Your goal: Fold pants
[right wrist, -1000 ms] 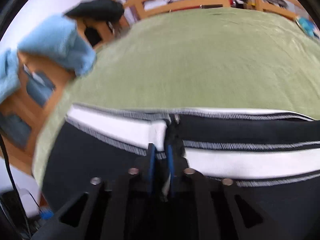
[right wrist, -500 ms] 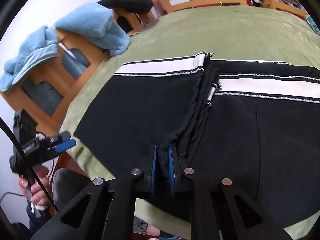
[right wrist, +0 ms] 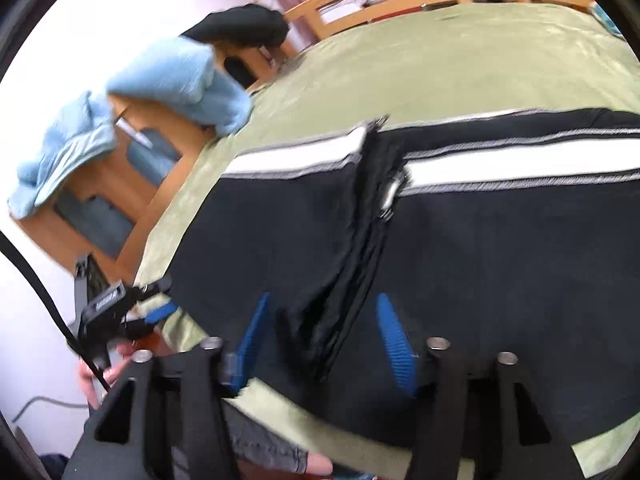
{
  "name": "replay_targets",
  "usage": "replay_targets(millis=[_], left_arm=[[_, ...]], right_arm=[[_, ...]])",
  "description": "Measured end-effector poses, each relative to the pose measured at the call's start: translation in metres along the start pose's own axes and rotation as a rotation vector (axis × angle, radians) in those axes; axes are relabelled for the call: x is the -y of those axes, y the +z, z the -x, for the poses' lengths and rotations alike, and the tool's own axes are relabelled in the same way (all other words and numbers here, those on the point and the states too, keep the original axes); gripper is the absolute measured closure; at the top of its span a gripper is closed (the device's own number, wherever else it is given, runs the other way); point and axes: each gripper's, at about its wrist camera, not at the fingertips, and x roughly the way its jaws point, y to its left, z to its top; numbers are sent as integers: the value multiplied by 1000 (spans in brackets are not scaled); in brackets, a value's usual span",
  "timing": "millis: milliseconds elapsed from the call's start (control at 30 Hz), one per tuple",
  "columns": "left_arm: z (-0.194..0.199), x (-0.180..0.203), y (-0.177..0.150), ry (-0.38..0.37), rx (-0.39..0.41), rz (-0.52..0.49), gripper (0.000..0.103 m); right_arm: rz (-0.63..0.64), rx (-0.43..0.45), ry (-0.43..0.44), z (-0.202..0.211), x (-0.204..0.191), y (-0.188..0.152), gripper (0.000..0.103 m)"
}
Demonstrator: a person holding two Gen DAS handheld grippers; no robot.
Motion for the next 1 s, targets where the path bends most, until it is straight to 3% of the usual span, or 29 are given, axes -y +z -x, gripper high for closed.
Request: replay_targets(millis=[167,400,467,533,633,700,867,1000], left_arm=[[-11,3,5,-26,-1,10,32],[-16,8,18,-28,2,37,79],[-8,24,18,-1,30,-16,82],[4,48,17,51,71,-98,85],[25,80,17,57,133,-171,86],[38,100,19,50,161,-204,86],[65,172,13,33,221,-355,88],[79,263,-7,-36,236,-526,89]], right_arm=[[-33,-13,-46,-4,16,10,43],[-15,63,-213,24,34,-1,43],[-30,87,-239,35,43,-4,43],[-33,114,-259,47,51,-7,43],[-36,155,-314,63,63,-10,51],[-34,155,-361,72,73,-13,56],[-53,207,-477,107,98,-19,57],[-99,232,-516,141,130,-26,57]])
